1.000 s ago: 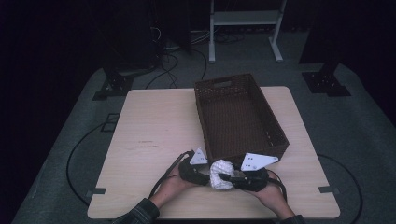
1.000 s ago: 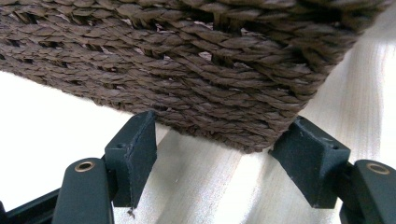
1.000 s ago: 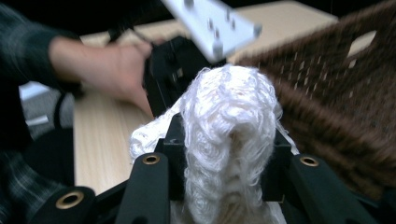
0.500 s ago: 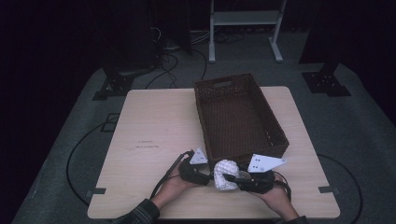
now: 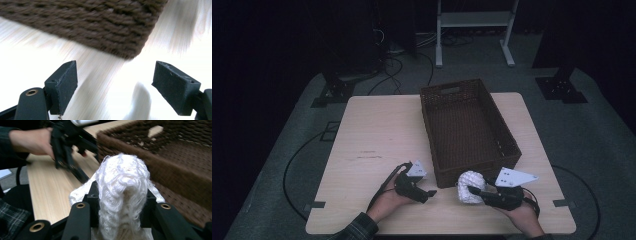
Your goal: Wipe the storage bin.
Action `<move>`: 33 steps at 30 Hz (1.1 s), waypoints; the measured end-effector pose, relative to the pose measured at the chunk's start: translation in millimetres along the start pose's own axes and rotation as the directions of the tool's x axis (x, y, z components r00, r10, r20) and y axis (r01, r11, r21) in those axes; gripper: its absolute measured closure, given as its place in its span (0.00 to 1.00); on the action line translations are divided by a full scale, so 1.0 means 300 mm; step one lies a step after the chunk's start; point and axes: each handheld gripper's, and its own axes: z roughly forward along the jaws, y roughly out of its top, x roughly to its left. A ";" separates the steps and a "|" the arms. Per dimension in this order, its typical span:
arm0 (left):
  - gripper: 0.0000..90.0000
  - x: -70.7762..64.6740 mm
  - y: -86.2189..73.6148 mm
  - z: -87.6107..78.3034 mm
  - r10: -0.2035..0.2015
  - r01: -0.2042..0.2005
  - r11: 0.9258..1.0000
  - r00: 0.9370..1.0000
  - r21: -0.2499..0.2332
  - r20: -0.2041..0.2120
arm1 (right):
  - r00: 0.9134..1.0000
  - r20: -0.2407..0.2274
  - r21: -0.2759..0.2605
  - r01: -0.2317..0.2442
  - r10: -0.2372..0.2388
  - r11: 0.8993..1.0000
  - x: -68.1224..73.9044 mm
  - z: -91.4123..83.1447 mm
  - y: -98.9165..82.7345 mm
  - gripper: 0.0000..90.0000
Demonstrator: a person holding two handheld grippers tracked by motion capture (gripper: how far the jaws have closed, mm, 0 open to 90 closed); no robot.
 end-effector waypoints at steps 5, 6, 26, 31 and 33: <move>0.18 0.022 -0.052 -0.078 -0.014 0.014 1.000 0.999 -0.001 -0.045 | 0.998 0.063 0.015 -0.023 0.022 1.000 -0.031 -0.049 -0.045 0.70; 0.17 0.027 -0.064 -0.094 -0.014 0.015 1.000 0.998 0.006 -0.058 | 0.997 0.077 0.019 -0.025 0.024 0.999 -0.037 -0.059 -0.055 0.70; 0.02 0.134 -0.327 -0.338 -0.177 0.179 0.984 0.955 -0.011 -0.237 | 0.915 0.375 0.080 -0.189 0.146 0.979 -0.199 -0.280 -0.218 0.69; 0.02 0.147 -0.347 -0.352 -0.192 0.196 0.981 0.949 -0.010 -0.251 | 0.887 0.433 0.119 -0.233 0.160 0.965 -0.230 -0.299 -0.245 0.69; 0.02 0.150 -0.353 -0.354 -0.192 0.197 0.980 0.948 -0.002 -0.254 | 0.879 0.447 0.139 -0.252 0.166 0.958 -0.238 -0.301 -0.253 0.68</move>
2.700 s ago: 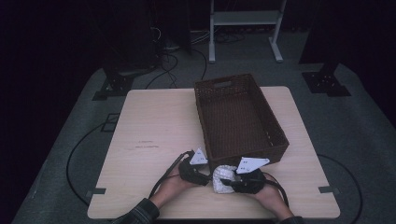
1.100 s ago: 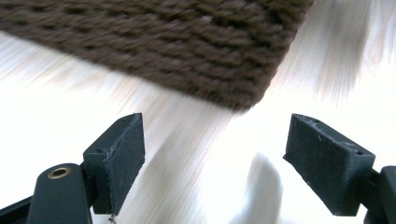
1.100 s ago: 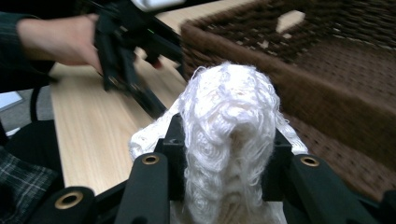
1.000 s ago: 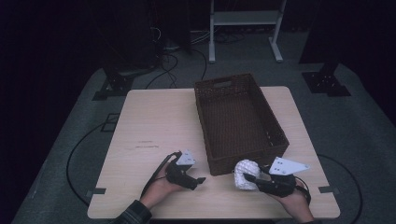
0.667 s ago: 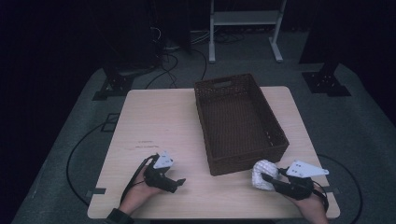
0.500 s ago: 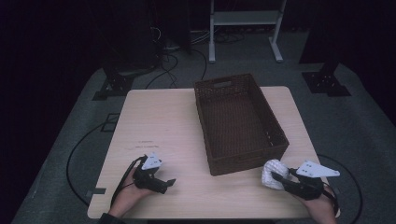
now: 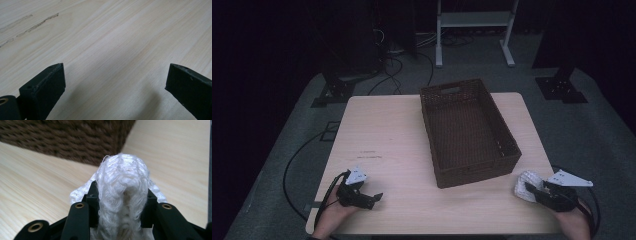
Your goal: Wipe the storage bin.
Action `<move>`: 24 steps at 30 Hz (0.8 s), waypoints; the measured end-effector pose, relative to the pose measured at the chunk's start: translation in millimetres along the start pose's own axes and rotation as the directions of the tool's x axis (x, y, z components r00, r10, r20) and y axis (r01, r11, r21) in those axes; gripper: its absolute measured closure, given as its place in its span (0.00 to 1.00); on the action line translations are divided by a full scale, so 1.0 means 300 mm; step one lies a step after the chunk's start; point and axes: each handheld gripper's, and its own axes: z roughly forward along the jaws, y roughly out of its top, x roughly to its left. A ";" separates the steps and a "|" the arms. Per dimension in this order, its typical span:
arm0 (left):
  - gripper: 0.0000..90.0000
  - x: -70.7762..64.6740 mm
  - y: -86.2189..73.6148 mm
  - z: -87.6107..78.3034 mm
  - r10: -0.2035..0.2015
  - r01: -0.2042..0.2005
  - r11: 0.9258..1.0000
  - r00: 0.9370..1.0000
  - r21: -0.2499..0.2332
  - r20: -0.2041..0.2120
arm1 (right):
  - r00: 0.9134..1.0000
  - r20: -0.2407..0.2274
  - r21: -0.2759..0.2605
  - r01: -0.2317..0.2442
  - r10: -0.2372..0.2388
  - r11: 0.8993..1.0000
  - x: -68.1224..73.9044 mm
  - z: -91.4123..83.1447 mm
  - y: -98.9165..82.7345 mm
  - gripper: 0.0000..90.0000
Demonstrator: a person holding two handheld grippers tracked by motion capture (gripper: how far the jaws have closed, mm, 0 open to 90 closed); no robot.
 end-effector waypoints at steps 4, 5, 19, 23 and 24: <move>0.02 0.005 -0.005 0.001 -0.004 0.004 1.000 1.000 0.008 -0.003 | 1.000 0.008 0.035 -0.016 0.015 0.999 -0.011 0.011 -0.008 0.64; 0.02 0.007 -0.005 0.002 -0.003 0.003 1.000 1.000 0.010 -0.002 | 1.000 0.008 0.036 -0.020 0.020 0.999 -0.011 0.011 -0.008 0.62; 0.02 0.002 -0.010 0.014 0.001 -0.001 1.000 1.000 0.028 0.009 | 0.995 0.014 0.007 -0.100 0.100 0.995 -0.010 -0.006 0.019 0.21; 0.02 0.002 -0.011 0.020 0.002 -0.003 0.999 1.000 0.035 0.017 | 0.996 0.009 -0.018 -0.085 0.086 0.996 -0.007 -0.022 0.039 0.21; 0.02 0.002 -0.011 0.021 0.001 -0.002 0.999 1.000 0.037 0.018 | 0.996 0.006 -0.021 -0.086 0.086 0.996 -0.006 -0.023 0.044 0.21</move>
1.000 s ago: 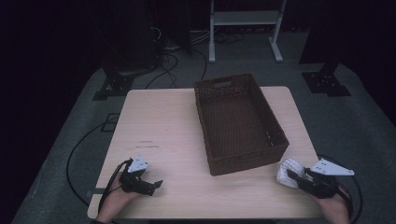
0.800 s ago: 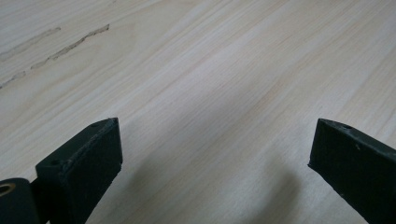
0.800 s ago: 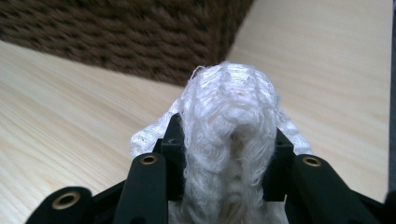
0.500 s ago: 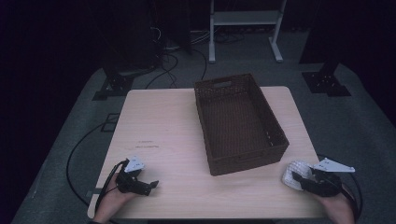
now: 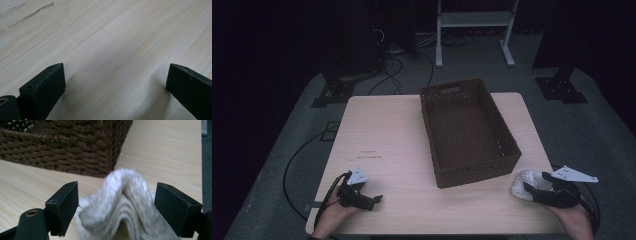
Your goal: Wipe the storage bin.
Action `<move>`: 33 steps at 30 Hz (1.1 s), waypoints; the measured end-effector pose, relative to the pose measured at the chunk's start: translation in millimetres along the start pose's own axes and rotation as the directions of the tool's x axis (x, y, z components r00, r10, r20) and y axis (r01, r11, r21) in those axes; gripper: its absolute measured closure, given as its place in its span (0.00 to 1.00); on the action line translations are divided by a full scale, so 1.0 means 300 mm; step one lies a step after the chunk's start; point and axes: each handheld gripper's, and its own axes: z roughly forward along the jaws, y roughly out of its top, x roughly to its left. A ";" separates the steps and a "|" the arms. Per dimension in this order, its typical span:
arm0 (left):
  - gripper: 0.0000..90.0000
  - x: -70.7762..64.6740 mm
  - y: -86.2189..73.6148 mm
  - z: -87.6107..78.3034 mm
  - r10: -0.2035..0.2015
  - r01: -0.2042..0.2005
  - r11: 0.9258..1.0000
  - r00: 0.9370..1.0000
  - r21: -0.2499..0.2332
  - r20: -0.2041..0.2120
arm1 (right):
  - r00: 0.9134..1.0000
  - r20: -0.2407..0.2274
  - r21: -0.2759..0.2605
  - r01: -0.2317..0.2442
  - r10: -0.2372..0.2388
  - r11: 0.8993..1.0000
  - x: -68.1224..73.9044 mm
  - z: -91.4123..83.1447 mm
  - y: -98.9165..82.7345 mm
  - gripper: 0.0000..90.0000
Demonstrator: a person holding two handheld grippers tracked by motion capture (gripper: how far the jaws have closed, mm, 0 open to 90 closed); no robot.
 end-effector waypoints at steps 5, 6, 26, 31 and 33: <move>0.02 0.004 -0.002 0.001 0.006 -0.006 1.000 1.000 -0.002 0.000 | 0.999 -0.031 -0.042 0.006 -0.007 0.999 0.000 -0.006 0.044 0.27; 0.02 0.004 -0.003 0.003 0.009 -0.009 1.000 1.000 -0.005 0.003 | 0.999 -0.034 -0.047 0.012 -0.013 0.999 -0.001 -0.005 0.053 0.29; 0.00 0.008 -0.014 0.012 0.023 -0.023 0.998 1.000 -0.051 0.011 | 0.996 -0.086 -0.089 0.002 -0.009 0.996 -0.059 0.095 0.188 0.95; 0.00 0.009 -0.013 0.012 0.025 -0.024 0.998 1.000 -0.050 0.012 | 0.995 -0.094 -0.074 0.014 -0.021 0.997 -0.047 0.103 0.189 0.97; 0.00 0.009 -0.013 0.012 0.024 -0.024 0.998 1.000 -0.051 0.012 | 0.996 -0.091 -0.072 0.016 -0.023 0.997 -0.042 0.102 0.189 0.98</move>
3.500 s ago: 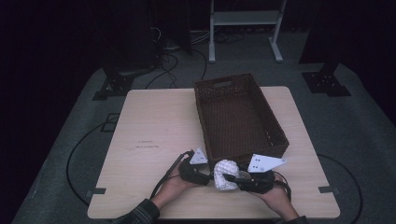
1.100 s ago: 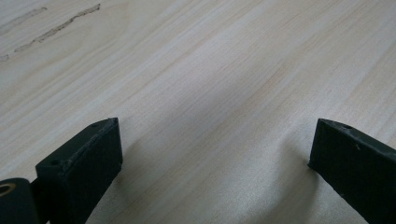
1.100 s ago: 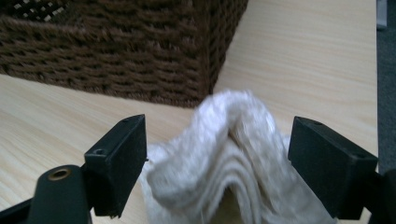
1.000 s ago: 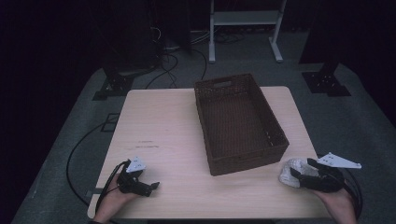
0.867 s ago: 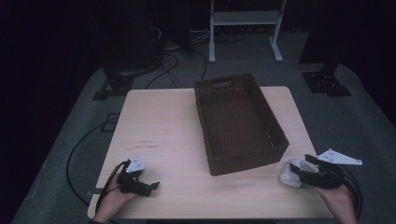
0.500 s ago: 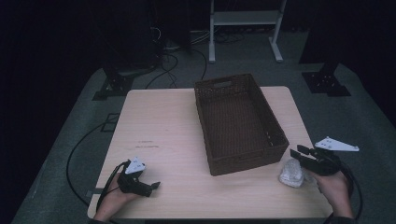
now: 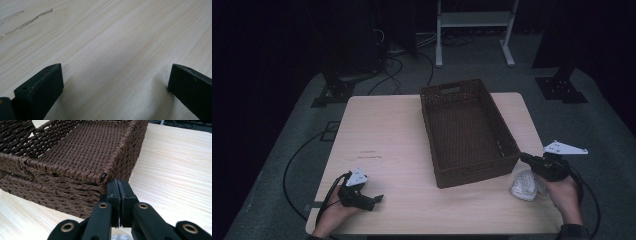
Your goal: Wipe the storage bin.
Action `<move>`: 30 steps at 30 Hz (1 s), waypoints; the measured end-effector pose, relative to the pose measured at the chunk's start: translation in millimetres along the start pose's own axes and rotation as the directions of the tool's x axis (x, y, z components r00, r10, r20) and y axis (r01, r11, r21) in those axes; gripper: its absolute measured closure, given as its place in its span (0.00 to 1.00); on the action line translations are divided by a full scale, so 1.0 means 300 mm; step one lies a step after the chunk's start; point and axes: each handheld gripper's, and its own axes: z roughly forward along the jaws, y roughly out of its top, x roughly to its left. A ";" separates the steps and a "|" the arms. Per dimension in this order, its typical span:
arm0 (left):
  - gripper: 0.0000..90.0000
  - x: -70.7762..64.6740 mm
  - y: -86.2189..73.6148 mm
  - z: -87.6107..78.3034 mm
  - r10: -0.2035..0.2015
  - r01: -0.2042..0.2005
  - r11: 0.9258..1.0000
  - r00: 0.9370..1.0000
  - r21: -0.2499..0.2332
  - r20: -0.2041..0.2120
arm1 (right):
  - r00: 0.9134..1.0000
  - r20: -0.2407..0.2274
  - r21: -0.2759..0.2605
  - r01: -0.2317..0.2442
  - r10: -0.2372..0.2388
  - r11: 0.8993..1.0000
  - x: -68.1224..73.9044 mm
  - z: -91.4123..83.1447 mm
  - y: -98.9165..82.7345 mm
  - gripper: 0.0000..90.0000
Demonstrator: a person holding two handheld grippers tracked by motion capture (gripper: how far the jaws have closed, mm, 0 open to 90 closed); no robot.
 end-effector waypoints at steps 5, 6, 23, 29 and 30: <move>0.00 0.000 0.000 0.000 0.000 0.000 1.000 1.000 0.000 0.000 | 1.000 -0.014 0.006 0.012 -0.012 1.000 0.023 0.002 0.003 0.97; 0.00 0.000 0.000 0.000 0.000 0.000 1.000 1.000 0.000 0.000 | 1.000 -0.017 0.006 0.019 -0.019 1.000 0.030 0.003 0.004 0.97; 0.00 0.000 0.000 0.000 0.000 0.000 1.000 1.000 0.000 0.000 | 0.996 -0.058 0.028 0.070 -0.069 0.997 0.107 0.015 0.011 0.90; 0.00 0.000 0.000 0.000 0.000 0.000 1.000 1.000 0.000 0.000 | 0.997 -0.047 0.009 0.061 -0.060 0.998 0.103 -0.013 0.000 0.78; 0.00 0.000 0.000 0.000 0.000 0.000 1.000 1.000 0.000 0.000 | 0.997 -0.045 0.009 0.059 -0.059 0.998 0.106 -0.021 -0.003 0.75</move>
